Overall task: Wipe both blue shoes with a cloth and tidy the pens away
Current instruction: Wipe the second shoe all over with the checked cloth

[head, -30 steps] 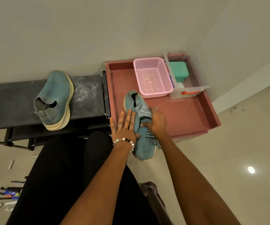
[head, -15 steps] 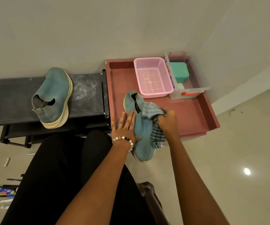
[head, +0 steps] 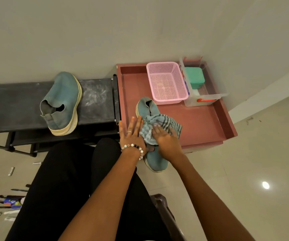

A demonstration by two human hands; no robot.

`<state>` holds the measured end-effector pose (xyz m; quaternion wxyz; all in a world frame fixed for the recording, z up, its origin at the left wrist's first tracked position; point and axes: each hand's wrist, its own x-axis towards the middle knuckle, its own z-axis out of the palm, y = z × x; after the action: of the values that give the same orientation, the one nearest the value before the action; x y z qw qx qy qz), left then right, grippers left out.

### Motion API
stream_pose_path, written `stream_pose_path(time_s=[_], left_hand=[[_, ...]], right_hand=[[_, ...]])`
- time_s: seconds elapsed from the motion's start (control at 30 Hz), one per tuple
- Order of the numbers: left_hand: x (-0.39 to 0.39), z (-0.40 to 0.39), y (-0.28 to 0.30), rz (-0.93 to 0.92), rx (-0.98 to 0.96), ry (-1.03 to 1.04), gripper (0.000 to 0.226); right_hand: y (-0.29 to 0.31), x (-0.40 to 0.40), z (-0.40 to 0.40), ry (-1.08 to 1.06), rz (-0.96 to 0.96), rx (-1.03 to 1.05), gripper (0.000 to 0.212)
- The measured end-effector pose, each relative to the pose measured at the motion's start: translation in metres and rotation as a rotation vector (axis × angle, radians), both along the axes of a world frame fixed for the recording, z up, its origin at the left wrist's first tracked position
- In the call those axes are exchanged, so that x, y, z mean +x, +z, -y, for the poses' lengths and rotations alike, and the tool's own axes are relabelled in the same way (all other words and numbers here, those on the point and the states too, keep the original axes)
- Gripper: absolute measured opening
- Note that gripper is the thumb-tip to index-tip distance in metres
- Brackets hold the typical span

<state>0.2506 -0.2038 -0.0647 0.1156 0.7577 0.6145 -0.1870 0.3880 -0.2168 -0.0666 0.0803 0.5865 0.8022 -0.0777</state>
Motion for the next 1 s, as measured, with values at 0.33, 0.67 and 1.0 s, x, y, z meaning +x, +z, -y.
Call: stream_pose_path(time_s=[0.33,0.67,1.0], left_hand=[[0.004,-0.006,-0.017,-0.081,0.040,-0.041,0.091],[0.003,-0.007,-0.014,-0.150,0.028,0.027,0.086],[0.006,-0.009,-0.015,-0.126,-0.023,0.075,0.121]], right_hand=[[-0.008,-0.014,-0.001,0.072,0.126,-0.083,0.061],[-0.019,0.000,0.012,0.153,0.021,0.030,0.070],[-0.017,-0.021,-0.032,0.028,0.078,-0.093,0.076]])
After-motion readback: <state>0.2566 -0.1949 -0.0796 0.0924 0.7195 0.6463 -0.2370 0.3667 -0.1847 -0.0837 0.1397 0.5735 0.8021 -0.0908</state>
